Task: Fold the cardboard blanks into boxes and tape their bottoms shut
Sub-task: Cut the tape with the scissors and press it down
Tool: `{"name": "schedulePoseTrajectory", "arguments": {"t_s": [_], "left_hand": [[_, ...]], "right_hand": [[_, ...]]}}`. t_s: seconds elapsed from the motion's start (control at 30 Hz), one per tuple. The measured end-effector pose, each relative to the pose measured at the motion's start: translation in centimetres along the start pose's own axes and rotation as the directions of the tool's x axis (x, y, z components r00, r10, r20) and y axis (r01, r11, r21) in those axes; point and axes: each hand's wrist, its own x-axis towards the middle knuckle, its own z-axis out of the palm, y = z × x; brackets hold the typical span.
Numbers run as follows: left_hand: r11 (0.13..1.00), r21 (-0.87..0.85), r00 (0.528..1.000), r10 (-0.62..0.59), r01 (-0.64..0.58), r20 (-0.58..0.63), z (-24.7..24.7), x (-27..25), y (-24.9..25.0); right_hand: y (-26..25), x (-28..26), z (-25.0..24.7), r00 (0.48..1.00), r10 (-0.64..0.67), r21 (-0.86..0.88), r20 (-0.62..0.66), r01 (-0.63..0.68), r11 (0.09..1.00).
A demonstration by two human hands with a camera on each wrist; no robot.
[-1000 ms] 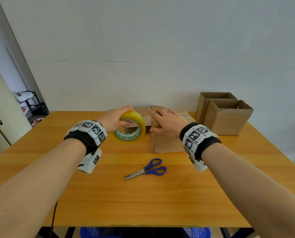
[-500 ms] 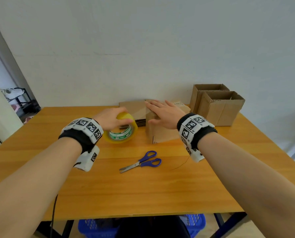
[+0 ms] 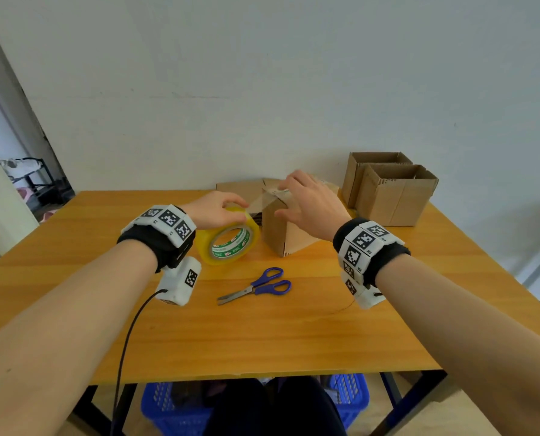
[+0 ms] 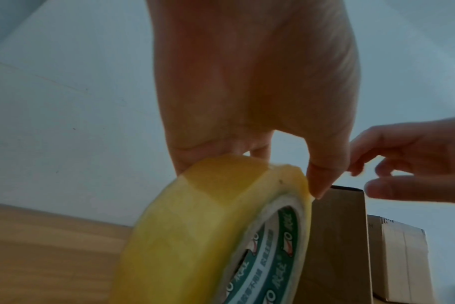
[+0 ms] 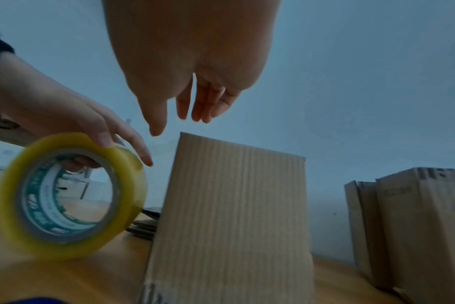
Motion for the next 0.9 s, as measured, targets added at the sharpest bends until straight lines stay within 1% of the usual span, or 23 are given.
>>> {"name": "schedulePoseTrajectory", "arguments": {"t_s": [0.03,0.07,0.1,0.13,0.2,0.23,0.27,0.33,0.4,0.67,0.77,0.83,0.9], "left_hand": [[1.000,0.006,1.000,-0.006,0.006,-0.003,0.0,-0.1,0.0],[1.000,0.012,1.000,-0.006,0.006,-0.009,0.0,-0.2,0.1],[1.000,0.015,1.000,-0.001,0.002,-0.016,0.0,-0.3,0.1],[1.000,0.021,1.000,0.007,-0.006,-0.021,0.0,-0.4,0.2],[0.999,0.030,0.999,0.023,-0.022,-0.022,0.0,-0.5,0.3],[0.999,0.031,0.999,0.029,-0.028,-0.019,0.1,-0.6,0.4],[0.999,0.032,0.999,0.032,-0.031,-0.018,0.1,-0.7,0.4],[0.999,0.030,0.999,0.032,-0.032,-0.021,0.2,-0.8,0.5],[0.999,0.033,0.999,0.032,-0.032,-0.021,0.2,-0.8,0.6],[0.998,0.050,1.000,0.026,-0.026,-0.007,0.2,-0.9,0.6],[0.999,0.040,1.000,0.015,-0.015,-0.007,0.1,-0.9,0.5],[1.000,0.024,1.000,0.006,-0.006,-0.007,0.0,-0.8,0.5],[1.000,0.022,1.000,-0.001,0.001,-0.014,-0.1,-0.8,0.5]], "right_hand": [[-0.5,-0.3,-0.2,1.000,-0.013,0.013,-0.008,0.013,1.000],[-1.0,-0.6,-0.4,0.999,-0.024,0.036,0.033,0.023,0.999],[-1.5,-0.8,-0.4,0.993,-0.038,0.064,0.113,0.031,0.997],[-1.9,-1.0,-0.2,0.975,-0.052,0.085,0.218,0.034,0.996],[-2.6,-1.3,0.5,0.905,-0.079,0.082,0.419,0.048,0.995],[-2.9,-1.5,1.0,0.865,-0.081,0.069,0.496,0.054,0.996],[-3.1,-1.6,1.6,0.831,-0.077,0.058,0.551,0.053,0.997],[-3.2,-1.9,2.5,0.782,-0.061,0.038,0.621,0.048,0.998],[-3.3,-2.0,2.9,0.753,-0.048,0.020,0.657,0.046,0.999],[-3.8,-2.0,3.9,0.726,-0.001,-0.015,0.688,0.016,1.000],[-4.0,-2.1,3.8,0.720,-0.022,-0.035,0.693,0.064,0.997],[-4.2,-2.3,3.7,0.703,-0.026,-0.064,0.711,0.101,0.993],[-4.0,-2.4,3.4,0.686,-0.008,-0.076,0.728,0.092,0.993]]}}
